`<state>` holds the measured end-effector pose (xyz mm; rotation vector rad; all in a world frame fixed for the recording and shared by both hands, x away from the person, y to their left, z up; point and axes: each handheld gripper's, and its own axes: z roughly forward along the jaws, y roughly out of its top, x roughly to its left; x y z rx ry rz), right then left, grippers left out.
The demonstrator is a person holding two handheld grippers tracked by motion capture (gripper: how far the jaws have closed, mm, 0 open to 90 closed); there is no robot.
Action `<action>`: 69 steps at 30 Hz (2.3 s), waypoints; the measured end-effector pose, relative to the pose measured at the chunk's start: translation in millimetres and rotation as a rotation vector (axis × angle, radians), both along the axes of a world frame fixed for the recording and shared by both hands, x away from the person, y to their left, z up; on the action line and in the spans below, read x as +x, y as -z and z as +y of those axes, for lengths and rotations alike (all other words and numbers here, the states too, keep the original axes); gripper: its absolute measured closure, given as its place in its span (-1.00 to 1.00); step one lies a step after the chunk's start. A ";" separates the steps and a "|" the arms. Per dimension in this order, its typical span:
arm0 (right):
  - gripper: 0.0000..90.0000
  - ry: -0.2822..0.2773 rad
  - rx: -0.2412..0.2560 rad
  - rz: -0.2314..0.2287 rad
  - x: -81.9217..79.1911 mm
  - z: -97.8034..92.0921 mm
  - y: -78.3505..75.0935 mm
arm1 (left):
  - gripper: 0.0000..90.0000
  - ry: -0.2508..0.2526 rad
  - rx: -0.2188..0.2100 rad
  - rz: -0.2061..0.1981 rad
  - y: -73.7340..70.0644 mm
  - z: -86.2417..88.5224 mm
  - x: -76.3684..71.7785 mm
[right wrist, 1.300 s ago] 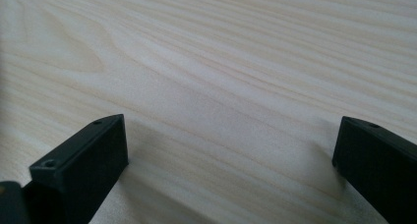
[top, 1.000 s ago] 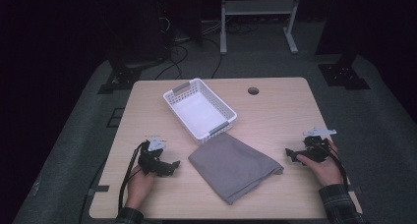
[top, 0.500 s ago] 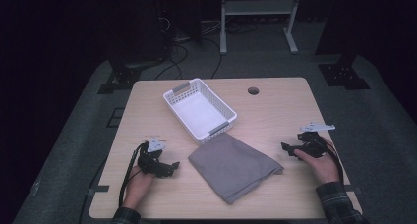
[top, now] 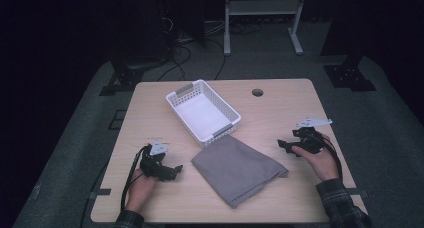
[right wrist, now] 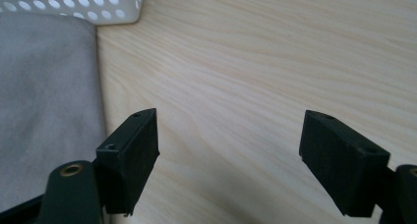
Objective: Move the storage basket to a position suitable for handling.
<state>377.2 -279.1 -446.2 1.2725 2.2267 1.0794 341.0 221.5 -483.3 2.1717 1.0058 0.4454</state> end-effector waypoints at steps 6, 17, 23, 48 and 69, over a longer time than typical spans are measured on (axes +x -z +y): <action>-0.50 -0.021 0.002 -0.010 4.0 9.2 -5.9 | -1.00 -0.001 0.000 0.000 0.0 0.0 -0.1; -0.48 -0.062 0.001 -0.031 13.5 29.0 -17.1 | -1.00 0.000 0.001 0.000 0.0 0.0 -0.1; -0.43 -0.079 0.000 -0.031 20.1 39.1 -23.6 | -1.00 -0.002 -0.002 -0.002 0.1 -0.2 0.0; 0.03 -0.155 0.009 0.006 60.9 86.3 -46.5 | -1.00 -0.001 -0.001 -0.001 0.1 -0.1 -0.1; 0.37 -0.193 -0.005 0.020 95.1 130.8 -50.9 | -1.00 -0.001 -0.003 -0.003 0.4 -0.2 0.0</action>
